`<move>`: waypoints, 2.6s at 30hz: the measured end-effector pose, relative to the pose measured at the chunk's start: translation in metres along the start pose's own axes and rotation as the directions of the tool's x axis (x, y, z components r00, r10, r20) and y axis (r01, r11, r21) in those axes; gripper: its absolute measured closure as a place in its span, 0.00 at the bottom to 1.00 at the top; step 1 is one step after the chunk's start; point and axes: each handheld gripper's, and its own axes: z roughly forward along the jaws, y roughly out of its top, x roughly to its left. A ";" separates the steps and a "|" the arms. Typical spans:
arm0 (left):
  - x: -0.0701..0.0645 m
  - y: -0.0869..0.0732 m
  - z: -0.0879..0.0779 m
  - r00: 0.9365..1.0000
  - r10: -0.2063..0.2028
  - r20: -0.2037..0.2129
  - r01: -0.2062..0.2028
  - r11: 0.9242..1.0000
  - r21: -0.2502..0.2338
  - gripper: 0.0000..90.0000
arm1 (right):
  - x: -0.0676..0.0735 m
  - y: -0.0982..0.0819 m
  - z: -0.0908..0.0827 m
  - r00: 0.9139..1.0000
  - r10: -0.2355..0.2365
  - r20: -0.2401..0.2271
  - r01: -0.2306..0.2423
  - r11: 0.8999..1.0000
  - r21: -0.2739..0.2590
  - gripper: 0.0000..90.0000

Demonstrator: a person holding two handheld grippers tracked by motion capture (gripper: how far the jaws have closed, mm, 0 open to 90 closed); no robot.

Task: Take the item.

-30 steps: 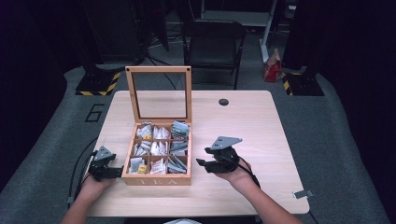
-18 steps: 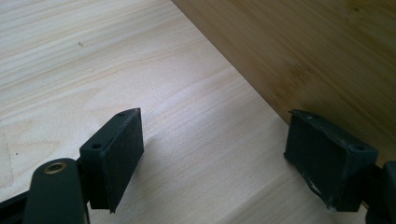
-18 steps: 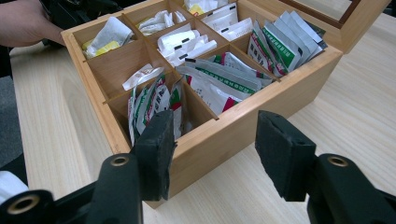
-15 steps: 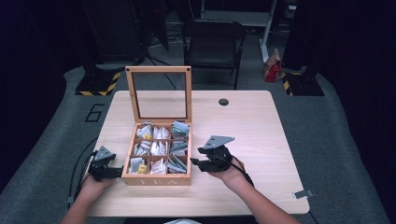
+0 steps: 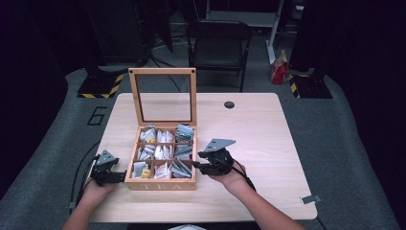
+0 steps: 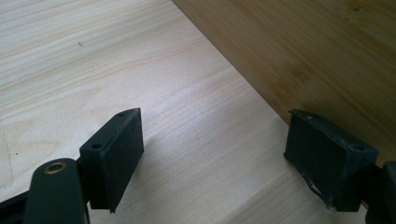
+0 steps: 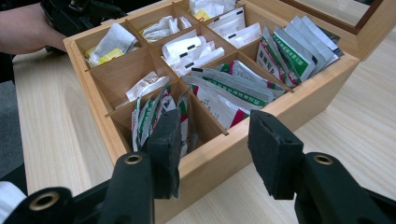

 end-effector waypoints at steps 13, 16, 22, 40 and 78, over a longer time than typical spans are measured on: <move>0.000 0.000 0.000 1.000 0.000 -0.001 0.000 1.000 -0.001 0.21 | 0.007 0.002 0.012 1.000 -0.006 -0.018 0.006 1.000 0.010 0.64; 0.000 0.000 0.000 1.000 0.001 0.001 -0.001 1.000 0.000 0.21 | 0.009 0.002 0.015 1.000 -0.012 -0.024 0.012 1.000 0.017 0.65; 0.000 0.000 0.000 1.000 0.000 -0.001 0.000 1.000 -0.001 0.21 | 0.011 0.002 0.021 0.999 -0.014 -0.032 0.014 1.000 0.018 0.66; 0.000 0.000 0.000 1.000 0.000 0.000 0.000 1.000 0.000 0.21 | 0.014 0.000 0.034 0.998 -0.024 -0.058 0.027 0.998 0.060 0.77; 0.000 0.000 0.000 1.000 0.001 0.001 -0.001 1.000 0.000 0.21 | 0.018 -0.003 0.052 0.994 -0.032 -0.103 0.045 0.990 0.134 0.97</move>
